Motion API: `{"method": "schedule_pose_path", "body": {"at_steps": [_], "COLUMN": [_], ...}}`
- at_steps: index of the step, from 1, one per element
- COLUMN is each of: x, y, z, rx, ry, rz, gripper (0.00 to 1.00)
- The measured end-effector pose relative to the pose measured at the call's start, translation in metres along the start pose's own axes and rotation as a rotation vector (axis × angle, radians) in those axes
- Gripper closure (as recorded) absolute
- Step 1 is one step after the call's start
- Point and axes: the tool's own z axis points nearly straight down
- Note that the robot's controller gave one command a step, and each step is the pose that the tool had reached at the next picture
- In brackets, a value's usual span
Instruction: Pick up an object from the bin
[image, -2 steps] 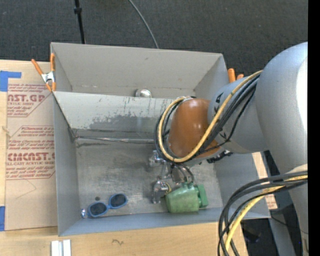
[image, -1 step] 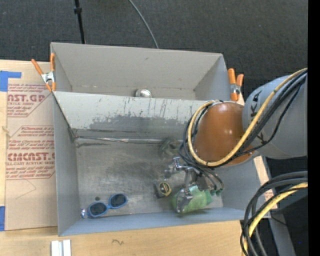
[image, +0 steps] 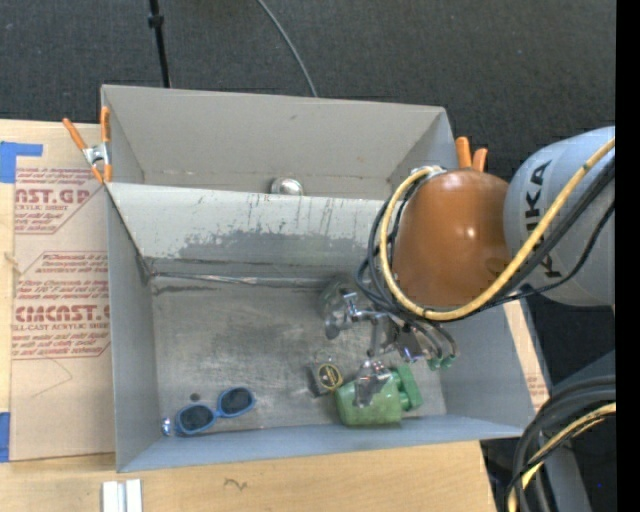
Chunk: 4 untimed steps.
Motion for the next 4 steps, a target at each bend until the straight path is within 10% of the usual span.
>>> {"method": "schedule_pose_path", "body": {"at_steps": [1,2,3,4], "x": [0.000,-0.001,0.011,0.009], "y": [-0.069,-0.068,-0.083,-0.085], "z": [0.105,0.103,0.106,-0.043], "rx": [-0.003,-0.003,-0.006,0.002], "ry": [0.009,0.007,-0.022,-0.001], "rz": [-0.383,-0.383,-0.365,-0.498], "gripper": [0.00,1.00,1.00,1.00]}}
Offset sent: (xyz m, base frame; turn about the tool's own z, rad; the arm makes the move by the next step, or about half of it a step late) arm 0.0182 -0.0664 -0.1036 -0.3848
